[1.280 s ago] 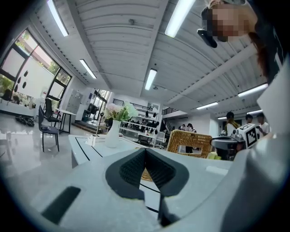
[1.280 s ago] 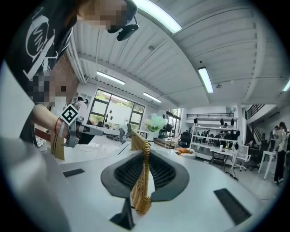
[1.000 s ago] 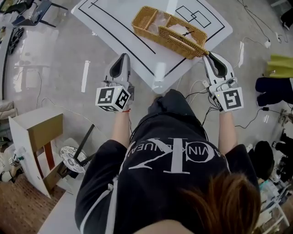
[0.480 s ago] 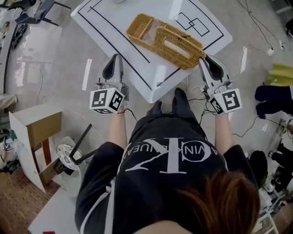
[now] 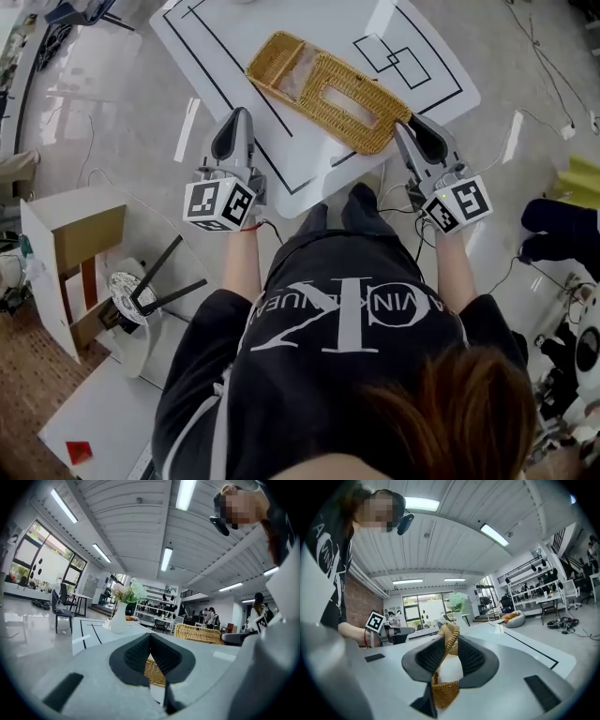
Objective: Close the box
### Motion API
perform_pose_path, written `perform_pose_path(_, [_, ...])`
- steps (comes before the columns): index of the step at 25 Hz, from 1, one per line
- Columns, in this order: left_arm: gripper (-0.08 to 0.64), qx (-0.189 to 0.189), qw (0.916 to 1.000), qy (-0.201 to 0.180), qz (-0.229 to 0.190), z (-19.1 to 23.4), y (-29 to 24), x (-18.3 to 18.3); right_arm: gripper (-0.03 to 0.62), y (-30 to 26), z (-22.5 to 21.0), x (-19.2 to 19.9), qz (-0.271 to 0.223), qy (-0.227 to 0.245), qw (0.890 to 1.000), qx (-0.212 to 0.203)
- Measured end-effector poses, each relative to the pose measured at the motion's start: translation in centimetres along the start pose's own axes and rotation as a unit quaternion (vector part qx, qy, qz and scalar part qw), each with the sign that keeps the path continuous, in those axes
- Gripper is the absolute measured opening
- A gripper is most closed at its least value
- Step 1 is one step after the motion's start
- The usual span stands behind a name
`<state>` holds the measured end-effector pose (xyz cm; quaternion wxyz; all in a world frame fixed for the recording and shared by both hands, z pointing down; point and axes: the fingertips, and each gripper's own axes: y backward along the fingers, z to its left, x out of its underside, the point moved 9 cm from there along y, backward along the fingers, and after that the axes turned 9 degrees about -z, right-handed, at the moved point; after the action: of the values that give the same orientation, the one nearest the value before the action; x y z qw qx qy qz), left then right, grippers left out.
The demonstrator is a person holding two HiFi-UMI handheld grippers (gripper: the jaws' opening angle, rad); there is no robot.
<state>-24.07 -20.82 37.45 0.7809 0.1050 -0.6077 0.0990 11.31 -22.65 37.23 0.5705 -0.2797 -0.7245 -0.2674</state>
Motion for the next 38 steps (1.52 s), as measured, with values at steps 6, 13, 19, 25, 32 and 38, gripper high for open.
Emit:
perform_pose_path(6, [0.008, -0.015, 0.9999, -0.003, 0.004, -0.8, -0.9, 0.3, 0.098, -0.2, -1.9, 0.6, 0.013, -0.046, 0.999, -0.022])
perform_pose_path(13, [0.008, -0.017, 0.9999, 0.002, 0.003, -1.4, -1.6, 0.5, 0.119, -0.3, -3.1, 1.1, 0.06, -0.068, 0.995, -0.047])
perform_pose_path(19, [0.008, -0.019, 0.9998, 0.005, 0.005, -1.4, -2.0, 1.0, 0.146, -0.5, -3.7, 1.2, 0.099, -0.037, 0.991, -0.083])
perform_pose_path(25, [0.008, -0.016, 0.9998, 0.008, 0.007, -1.3, -2.1, 0.9, 0.188, -0.5, -4.1, 1.4, 0.135, -0.042, 0.985, -0.095])
perform_pose_path(32, [0.008, -0.008, 0.9999, 0.008, 0.011, -1.4, -2.7, 1.2, 0.21, -0.4, -4.2, 2.1, 0.156, -0.013, 0.984, -0.08])
perform_pose_path(38, [0.008, 0.002, 0.9998, 0.009, 0.018, -1.4, -3.0, 1.7, 0.213, -0.2, -4.3, 2.7, 0.161, -0.01, 0.985, -0.063])
